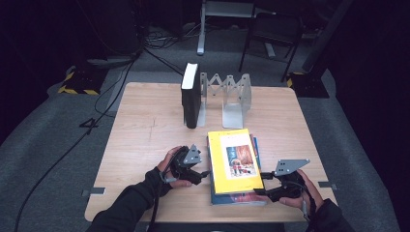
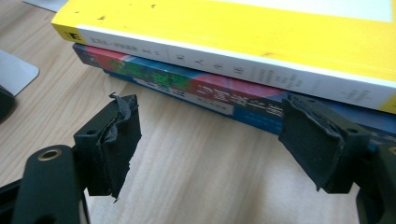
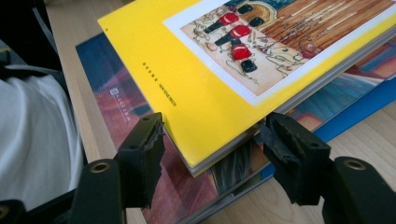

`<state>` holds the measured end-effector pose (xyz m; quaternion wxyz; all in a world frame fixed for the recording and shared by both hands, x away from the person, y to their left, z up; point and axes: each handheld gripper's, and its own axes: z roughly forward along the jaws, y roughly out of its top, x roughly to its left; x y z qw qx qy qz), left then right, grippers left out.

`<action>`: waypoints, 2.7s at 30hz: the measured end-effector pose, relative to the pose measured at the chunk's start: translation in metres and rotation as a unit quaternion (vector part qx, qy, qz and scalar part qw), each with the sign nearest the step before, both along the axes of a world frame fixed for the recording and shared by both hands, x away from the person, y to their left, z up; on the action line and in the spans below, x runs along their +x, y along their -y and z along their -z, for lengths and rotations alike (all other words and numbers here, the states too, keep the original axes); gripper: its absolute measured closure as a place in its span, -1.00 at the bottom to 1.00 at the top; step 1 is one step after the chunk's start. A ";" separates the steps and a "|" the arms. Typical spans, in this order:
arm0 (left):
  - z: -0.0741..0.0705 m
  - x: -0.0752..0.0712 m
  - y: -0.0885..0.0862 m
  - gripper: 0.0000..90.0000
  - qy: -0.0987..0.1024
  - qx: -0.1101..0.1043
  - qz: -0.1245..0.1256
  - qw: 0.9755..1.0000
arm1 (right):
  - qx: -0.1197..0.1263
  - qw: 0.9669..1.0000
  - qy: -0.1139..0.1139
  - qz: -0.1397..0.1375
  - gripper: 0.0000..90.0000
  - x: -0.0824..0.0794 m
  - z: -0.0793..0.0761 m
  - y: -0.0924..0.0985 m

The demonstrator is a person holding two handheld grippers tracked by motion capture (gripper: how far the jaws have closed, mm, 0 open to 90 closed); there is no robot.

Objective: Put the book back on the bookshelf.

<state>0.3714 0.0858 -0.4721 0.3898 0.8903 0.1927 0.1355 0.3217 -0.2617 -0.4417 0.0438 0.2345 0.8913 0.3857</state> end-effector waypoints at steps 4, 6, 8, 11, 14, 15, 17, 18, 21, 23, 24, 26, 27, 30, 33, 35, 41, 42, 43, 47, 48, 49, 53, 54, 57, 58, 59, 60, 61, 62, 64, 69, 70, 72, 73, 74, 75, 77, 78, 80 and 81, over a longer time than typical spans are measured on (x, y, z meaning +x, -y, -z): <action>0.000 0.006 0.002 -0.54 0.005 -0.001 -0.005 1.000 | 0.002 1.000 -0.001 0.002 -0.15 0.001 -0.003 -0.001; -0.002 0.009 0.002 -0.52 0.012 0.000 -0.010 1.000 | -0.003 1.000 0.003 0.002 -0.15 0.000 -0.004 0.000; -0.001 0.011 0.002 -0.52 0.013 0.000 -0.010 1.000 | 0.004 1.000 0.001 -0.003 -0.17 -0.003 -0.008 0.004; -0.001 0.013 0.002 -0.56 0.012 0.001 -0.012 1.000 | 0.005 1.000 0.009 -0.002 -0.16 -0.004 -0.014 0.007; -0.002 0.016 0.003 -0.56 0.014 0.003 -0.016 1.000 | -0.009 1.000 0.011 0.006 -0.15 0.002 -0.014 0.000; -0.002 0.017 0.003 -0.56 0.013 0.004 -0.016 1.000 | -0.014 1.000 0.008 0.004 -0.15 0.006 -0.012 -0.002; -0.002 0.019 0.002 -0.57 0.013 0.004 -0.017 1.000 | -0.017 1.000 0.004 0.004 -0.17 0.009 -0.010 -0.003; -0.001 0.020 0.002 -0.58 0.012 0.002 -0.021 1.000 | -0.016 1.000 -0.006 0.008 -0.21 0.015 -0.008 -0.004; -0.001 0.023 0.002 -0.58 0.010 0.001 -0.019 1.000 | -0.017 1.000 -0.023 0.005 -0.33 0.025 -0.006 -0.006; -0.001 0.026 0.002 -0.60 0.006 -0.003 -0.022 1.000 | -0.017 0.999 -0.030 0.007 -0.39 0.030 -0.005 -0.008; -0.001 0.028 0.001 -0.60 0.010 0.001 -0.020 1.000 | -0.019 0.999 -0.030 0.009 -0.41 0.033 -0.004 -0.009; -0.001 0.030 0.001 -0.60 0.012 -0.003 -0.023 1.000 | -0.020 0.999 -0.036 0.014 -0.44 0.038 -0.004 -0.011; -0.001 0.030 0.001 -0.60 0.012 -0.003 -0.023 1.000 | -0.020 0.999 -0.036 0.014 -0.44 0.038 -0.004 -0.011; -0.001 0.031 0.001 -0.60 0.014 -0.001 -0.020 1.000 | -0.023 0.999 -0.042 0.011 -0.49 0.046 -0.003 -0.014; 0.000 0.033 0.001 -0.62 0.015 -0.001 -0.018 1.000 | -0.036 0.999 -0.033 0.007 -0.51 0.047 -0.006 -0.020; 0.001 0.033 0.000 -0.62 0.014 -0.003 -0.025 1.000 | -0.039 0.999 -0.034 0.010 -0.51 0.050 -0.006 -0.022; 0.001 0.034 0.000 -0.62 0.015 0.000 -0.024 1.000 | -0.043 0.999 0.009 0.010 -0.31 0.047 -0.011 -0.027; 0.001 0.034 0.000 -0.62 0.014 0.001 -0.024 1.000 | -0.041 0.999 0.017 0.010 -0.22 0.045 -0.013 -0.027; 0.001 0.034 0.000 -0.62 0.014 0.000 -0.024 1.000 | -0.028 0.999 0.021 0.004 -0.12 0.044 -0.016 -0.027; 0.001 0.034 0.000 -0.62 0.014 0.000 -0.025 1.000 | -0.016 1.000 0.013 -0.015 0.02 0.046 -0.016 -0.033; 0.001 0.034 0.000 -0.62 0.014 0.000 -0.025 1.000 | -0.016 1.000 0.013 -0.015 0.02 0.046 -0.016 -0.033; 0.001 0.034 0.000 -0.62 0.015 -0.001 -0.025 1.000 | -0.018 1.000 0.010 -0.022 0.06 0.048 -0.014 -0.036; 0.001 0.036 0.000 -0.59 0.020 -0.003 -0.030 0.999 | 0.007 1.000 -0.005 -0.023 0.40 0.056 -0.012 -0.036; 0.002 0.037 -0.001 -0.59 0.022 -0.002 -0.033 0.999 | 0.012 1.000 -0.007 -0.024 0.43 0.057 -0.012 -0.035; 0.002 0.041 -0.002 -0.50 0.016 -0.009 -0.041 0.999 | 0.030 0.999 -0.004 -0.019 0.53 0.057 -0.010 -0.032; 0.002 0.042 -0.002 -0.50 0.015 -0.010 -0.046 0.999 | 0.030 0.999 -0.004 -0.019 0.53 0.057 -0.010 -0.032; 0.001 0.044 -0.002 -0.50 0.016 -0.011 -0.050 0.999 | 0.033 0.999 0.000 -0.018 0.56 0.056 -0.009 -0.031; 0.001 0.045 -0.002 -0.50 0.018 -0.012 -0.052 0.998 | 0.039 0.999 0.004 -0.017 0.58 0.055 -0.009 -0.031; 0.001 0.047 -0.002 -0.49 0.018 -0.015 -0.055 0.998 | 0.042 0.999 0.007 -0.017 0.59 0.054 -0.010 -0.031; 0.000 0.048 -0.002 -0.47 0.019 -0.018 -0.058 0.998 | 0.041 0.999 0.016 -0.018 0.60 0.052 -0.011 -0.031; -0.001 0.050 -0.002 -0.40 0.027 -0.022 -0.061 0.998 | 0.046 0.999 0.022 -0.020 0.62 0.051 -0.011 -0.031; -0.001 0.057 -0.003 -0.32 0.022 -0.024 -0.060 0.998 | 0.059 0.997 0.041 -0.024 0.65 0.048 -0.012 -0.031; -0.001 0.058 -0.003 -0.27 0.018 -0.025 -0.057 0.998 | 0.063 0.997 0.044 -0.024 0.66 0.048 -0.013 -0.031; 0.000 0.060 -0.004 -0.23 0.013 -0.025 -0.052 0.998 | 0.065 0.996 0.048 -0.024 0.67 0.047 -0.013 -0.031; 0.000 0.060 -0.005 -0.20 0.009 -0.021 -0.049 0.999 | 0.065 0.996 0.053 -0.024 0.68 0.046 -0.013 -0.031; 0.001 0.060 -0.005 -0.19 0.004 -0.017 -0.044 0.999 | 0.067 0.996 0.053 -0.020 0.70 0.045 -0.012 -0.031; 0.002 0.058 -0.005 -0.19 0.003 -0.012 -0.039 0.999 | 0.073 0.996 0.056 -0.018 0.74 0.045 -0.012 -0.030; 0.003 0.057 -0.005 -0.21 0.006 -0.005 -0.037 0.999 | 0.086 0.995 0.057 -0.014 0.83 0.044 -0.012 -0.029; 0.004 0.057 -0.005 -0.24 0.007 -0.003 -0.040 0.999 | 0.091 0.994 0.059 -0.016 0.86 0.044 -0.013 -0.029; 0.004 0.057 -0.005 -0.24 0.010 0.002 -0.042 0.999 | 0.091 0.994 0.062 -0.019 0.88 0.042 -0.014 -0.031; 0.004 0.057 -0.005 -0.24 0.012 0.003 -0.041 0.999 | 0.089 0.994 0.063 -0.019 0.88 0.042 -0.014 -0.031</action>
